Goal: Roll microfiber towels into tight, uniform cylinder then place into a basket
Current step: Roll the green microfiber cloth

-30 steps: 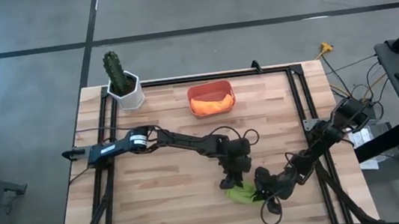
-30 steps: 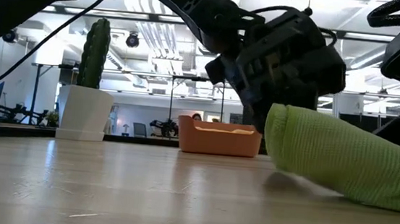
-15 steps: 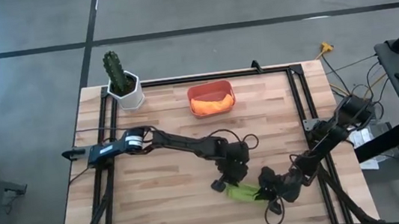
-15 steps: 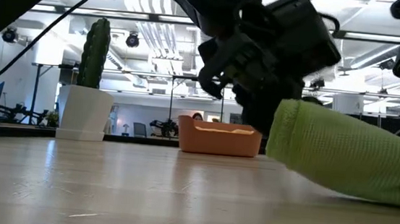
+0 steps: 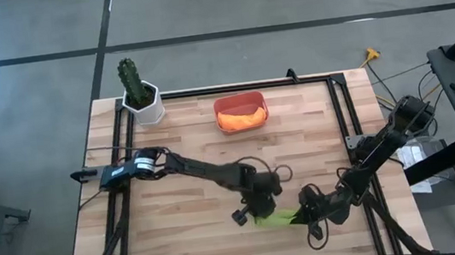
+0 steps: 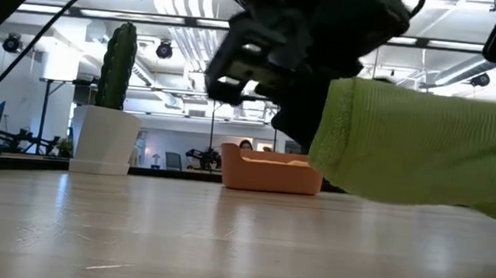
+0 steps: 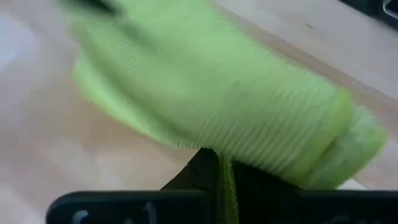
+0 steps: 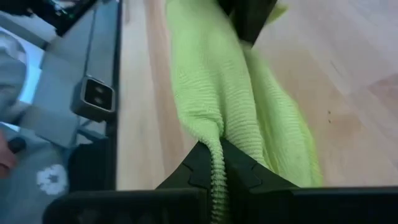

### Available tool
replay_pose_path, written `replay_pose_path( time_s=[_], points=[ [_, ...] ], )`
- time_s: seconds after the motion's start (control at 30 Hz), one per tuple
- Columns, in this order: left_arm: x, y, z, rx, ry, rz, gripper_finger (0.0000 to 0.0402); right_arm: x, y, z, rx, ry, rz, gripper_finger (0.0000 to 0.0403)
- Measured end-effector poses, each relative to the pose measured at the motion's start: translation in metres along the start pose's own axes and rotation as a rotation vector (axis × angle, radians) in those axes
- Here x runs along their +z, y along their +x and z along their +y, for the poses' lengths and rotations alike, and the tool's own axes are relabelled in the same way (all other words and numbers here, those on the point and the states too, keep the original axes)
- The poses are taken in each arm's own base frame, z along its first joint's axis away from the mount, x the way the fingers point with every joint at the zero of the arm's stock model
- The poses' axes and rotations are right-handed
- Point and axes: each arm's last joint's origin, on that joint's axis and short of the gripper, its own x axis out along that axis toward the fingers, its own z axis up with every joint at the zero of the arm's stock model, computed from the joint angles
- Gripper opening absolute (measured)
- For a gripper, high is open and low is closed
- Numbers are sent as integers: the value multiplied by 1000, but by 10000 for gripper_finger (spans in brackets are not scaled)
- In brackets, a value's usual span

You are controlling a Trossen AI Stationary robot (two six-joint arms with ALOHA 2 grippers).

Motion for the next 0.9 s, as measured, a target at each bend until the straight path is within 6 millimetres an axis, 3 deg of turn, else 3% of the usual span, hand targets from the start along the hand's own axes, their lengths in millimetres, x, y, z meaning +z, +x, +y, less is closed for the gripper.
replay_pose_path(
  time_s=[0.13, 0.33, 0.47, 0.67, 0.8, 0.9],
  points=[
    [2, 14, -15, 25, 83, 41, 0, 1, -3, -2, 5, 27, 0, 9],
    [-4, 14, -18, 17, 67, 62, 0, -5, 5, -12, -70, 13, 33, 23],
    [-8, 16, -22, -17, 57, 79, 0, -8, 9, -16, -82, 11, 64, 71],
    [-11, 18, -22, -22, 58, 72, 0, -3, 8, -15, -110, -46, -10, 177],
    [-12, 20, -23, -22, 53, 68, 0, 9, 4, -2, -97, -168, -93, 234],
    [-14, 21, -23, -20, 41, 60, 0, 23, -2, 17, -49, -324, -136, 254]
  ],
)
